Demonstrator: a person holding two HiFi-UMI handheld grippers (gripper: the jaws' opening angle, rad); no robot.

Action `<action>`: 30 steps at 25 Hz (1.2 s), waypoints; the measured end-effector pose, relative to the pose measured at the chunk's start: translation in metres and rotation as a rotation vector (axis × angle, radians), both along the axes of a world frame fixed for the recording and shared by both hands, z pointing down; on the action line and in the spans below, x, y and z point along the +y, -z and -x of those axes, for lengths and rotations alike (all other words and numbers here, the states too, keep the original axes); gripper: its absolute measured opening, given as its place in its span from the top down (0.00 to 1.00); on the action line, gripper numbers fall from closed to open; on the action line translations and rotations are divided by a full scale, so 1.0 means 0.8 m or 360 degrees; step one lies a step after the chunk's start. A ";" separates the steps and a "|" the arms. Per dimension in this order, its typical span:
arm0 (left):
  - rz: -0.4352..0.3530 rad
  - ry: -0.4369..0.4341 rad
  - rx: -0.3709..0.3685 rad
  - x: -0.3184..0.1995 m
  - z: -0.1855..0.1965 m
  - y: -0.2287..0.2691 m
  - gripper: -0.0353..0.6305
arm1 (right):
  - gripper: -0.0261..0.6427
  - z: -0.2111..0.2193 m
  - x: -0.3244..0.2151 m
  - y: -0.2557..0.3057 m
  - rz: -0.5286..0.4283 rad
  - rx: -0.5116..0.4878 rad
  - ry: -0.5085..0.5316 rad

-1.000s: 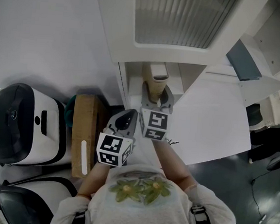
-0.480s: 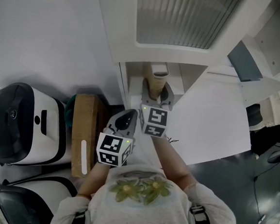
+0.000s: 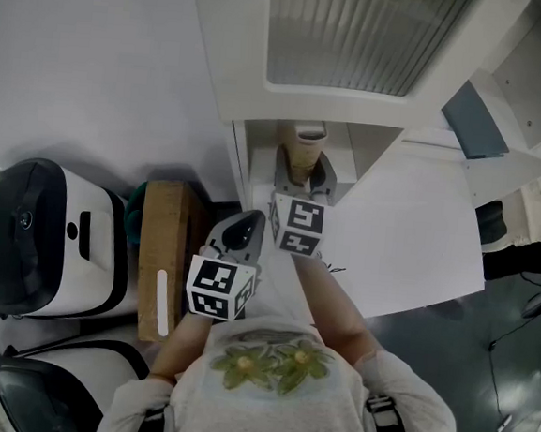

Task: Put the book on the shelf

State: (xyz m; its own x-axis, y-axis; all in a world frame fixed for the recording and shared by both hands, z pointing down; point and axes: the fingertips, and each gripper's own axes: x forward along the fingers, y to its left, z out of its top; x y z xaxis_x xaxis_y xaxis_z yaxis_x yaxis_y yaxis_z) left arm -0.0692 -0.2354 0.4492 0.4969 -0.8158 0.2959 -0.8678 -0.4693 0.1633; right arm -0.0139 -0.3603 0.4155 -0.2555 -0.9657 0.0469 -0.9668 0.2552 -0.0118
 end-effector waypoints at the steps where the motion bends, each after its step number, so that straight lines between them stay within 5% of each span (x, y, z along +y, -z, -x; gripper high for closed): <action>1: 0.0001 0.0000 -0.0001 0.000 0.000 0.000 0.91 | 0.62 0.000 -0.001 -0.001 0.0013 0.0002 0.0001; 30: -0.0004 -0.0005 -0.0002 0.004 0.006 0.000 0.91 | 0.62 0.009 -0.039 0.004 0.0014 0.0012 -0.0001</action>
